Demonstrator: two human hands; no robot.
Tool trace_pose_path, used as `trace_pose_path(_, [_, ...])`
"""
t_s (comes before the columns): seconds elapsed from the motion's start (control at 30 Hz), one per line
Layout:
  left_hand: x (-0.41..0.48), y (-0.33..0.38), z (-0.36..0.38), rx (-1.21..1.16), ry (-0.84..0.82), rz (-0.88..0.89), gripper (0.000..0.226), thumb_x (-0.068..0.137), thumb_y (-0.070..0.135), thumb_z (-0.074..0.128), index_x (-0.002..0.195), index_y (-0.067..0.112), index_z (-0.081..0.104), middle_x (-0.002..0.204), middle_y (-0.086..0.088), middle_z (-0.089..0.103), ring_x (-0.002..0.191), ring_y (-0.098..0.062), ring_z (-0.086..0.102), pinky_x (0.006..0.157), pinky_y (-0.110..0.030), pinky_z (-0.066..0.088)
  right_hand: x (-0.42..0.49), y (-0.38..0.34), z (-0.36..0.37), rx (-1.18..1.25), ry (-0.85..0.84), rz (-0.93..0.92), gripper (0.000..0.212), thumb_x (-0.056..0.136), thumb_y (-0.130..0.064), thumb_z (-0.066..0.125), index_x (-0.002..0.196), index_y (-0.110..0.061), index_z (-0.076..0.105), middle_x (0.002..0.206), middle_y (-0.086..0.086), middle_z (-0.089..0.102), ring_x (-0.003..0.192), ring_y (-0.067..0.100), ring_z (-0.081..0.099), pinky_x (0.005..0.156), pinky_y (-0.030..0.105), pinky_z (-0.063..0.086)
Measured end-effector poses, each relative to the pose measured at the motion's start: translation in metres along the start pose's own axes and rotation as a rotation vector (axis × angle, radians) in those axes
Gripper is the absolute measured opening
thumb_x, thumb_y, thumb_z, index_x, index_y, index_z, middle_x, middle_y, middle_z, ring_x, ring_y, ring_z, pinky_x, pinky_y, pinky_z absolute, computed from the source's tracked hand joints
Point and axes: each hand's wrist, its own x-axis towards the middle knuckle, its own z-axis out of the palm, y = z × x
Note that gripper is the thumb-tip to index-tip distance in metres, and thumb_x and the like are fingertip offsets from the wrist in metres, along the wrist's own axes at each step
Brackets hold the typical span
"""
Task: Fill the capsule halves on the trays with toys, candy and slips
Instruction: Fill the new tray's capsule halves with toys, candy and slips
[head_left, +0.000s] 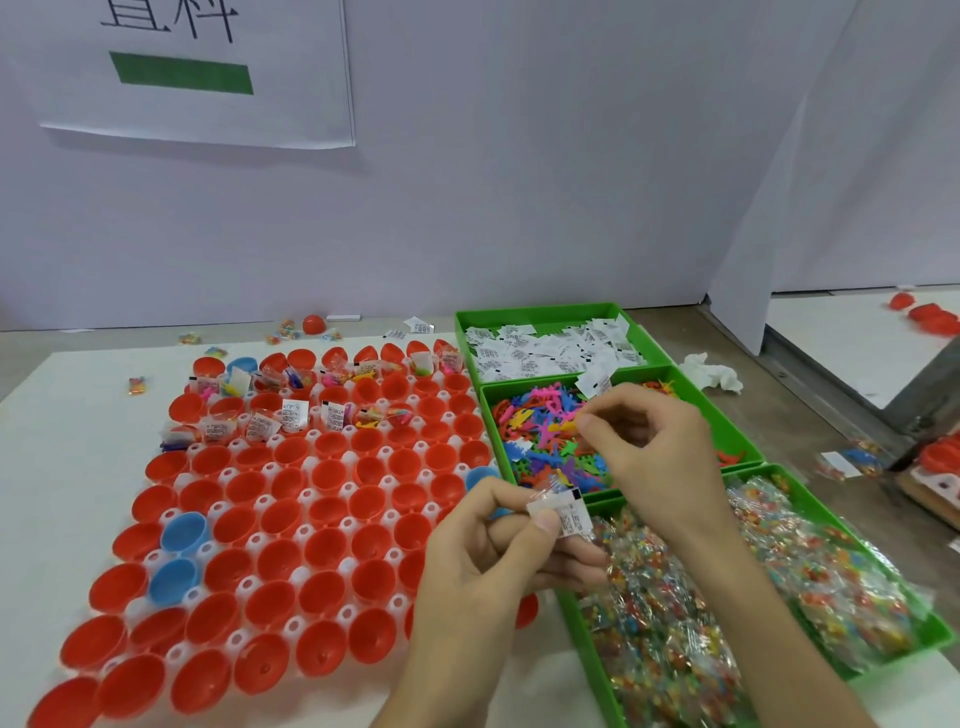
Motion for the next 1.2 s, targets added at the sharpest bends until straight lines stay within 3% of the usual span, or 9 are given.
trace_pose_path(0.13, [0.002,0.001,-0.002,0.033,0.073,0.072,0.024,0.083,0.018,0.062,0.092,-0.002,0.051,0.077,-0.026,0.073,0.067,-0.034,0.074,0.061,-0.027,0.058,0.000,-0.016,-0.009,0.522,-0.179,0.048,0.015,0.086,-0.009,0.068,0.081,-0.020,0.077,0.073,0.006,0.071,0.069,0.016,0.068,0.066,0.023,0.054])
trace_pose_path(0.2, [0.003,0.001,-0.004,0.076,0.109,0.123,0.022,0.085,0.018,0.062,0.093,0.000,0.053,0.078,-0.024,0.074,0.070,-0.035,0.075,0.062,-0.026,0.058,-0.003,-0.023,-0.011,0.636,-0.319,0.023,0.010,0.081,-0.016,0.070,0.085,-0.020,0.078,0.074,0.006,0.070,0.068,0.015,0.066,0.065,0.022,0.053])
trace_pose_path(0.3, [0.003,0.001,-0.007,0.104,0.159,0.185,0.019,0.085,0.019,0.061,0.092,0.002,0.055,0.076,-0.022,0.074,0.070,-0.036,0.074,0.064,-0.027,0.059,-0.009,-0.029,-0.007,0.547,-0.422,-0.047,0.013,0.081,-0.024,0.071,0.090,-0.022,0.079,0.076,0.006,0.072,0.069,0.015,0.069,0.065,0.022,0.054])
trace_pose_path(0.5, [0.003,-0.002,-0.008,0.097,0.195,0.219,0.021,0.085,0.022,0.061,0.091,0.002,0.055,0.075,-0.022,0.074,0.069,-0.035,0.074,0.064,-0.027,0.060,-0.015,-0.029,0.006,0.256,-0.377,-0.139,0.016,0.086,-0.018,0.072,0.095,-0.029,0.078,0.084,-0.004,0.076,0.078,0.014,0.072,0.070,0.022,0.056])
trace_pose_path(0.77, [0.004,0.000,-0.010,0.019,0.155,0.183,0.006,0.087,0.015,0.059,0.082,0.012,0.056,0.073,-0.028,0.071,0.061,-0.033,0.071,0.060,-0.028,0.058,-0.014,-0.031,0.006,0.310,-0.392,-0.133,0.015,0.084,-0.020,0.074,0.096,-0.029,0.078,0.083,0.000,0.074,0.075,0.014,0.070,0.069,0.024,0.056])
trace_pose_path(0.9, [0.004,0.004,-0.016,-0.011,0.099,0.123,0.018,0.090,0.014,0.069,0.086,0.005,0.054,0.075,-0.028,0.070,0.061,-0.031,0.070,0.060,-0.029,0.057,-0.014,-0.029,0.003,0.325,-0.390,-0.146,0.014,0.083,-0.027,0.075,0.096,-0.027,0.078,0.085,0.004,0.074,0.076,0.017,0.071,0.070,0.023,0.055])
trace_pose_path(1.1, [0.004,0.009,-0.016,-0.068,0.056,0.070,0.009,0.085,0.018,0.061,0.080,0.010,0.061,0.077,-0.030,0.069,0.063,-0.032,0.070,0.062,-0.030,0.058,-0.014,-0.027,0.004,0.337,-0.381,-0.177,0.011,0.083,-0.029,0.076,0.094,-0.029,0.077,0.084,0.002,0.075,0.076,0.017,0.071,0.070,0.023,0.056])
trace_pose_path(1.2, [0.006,0.011,-0.015,-0.088,0.050,0.045,0.024,0.084,0.030,0.058,0.081,0.007,0.064,0.078,-0.030,0.070,0.065,-0.034,0.072,0.062,-0.030,0.058,-0.014,-0.027,0.004,0.318,-0.354,-0.176,0.012,0.081,-0.027,0.077,0.093,-0.027,0.077,0.083,0.001,0.074,0.076,0.016,0.071,0.070,0.022,0.055])
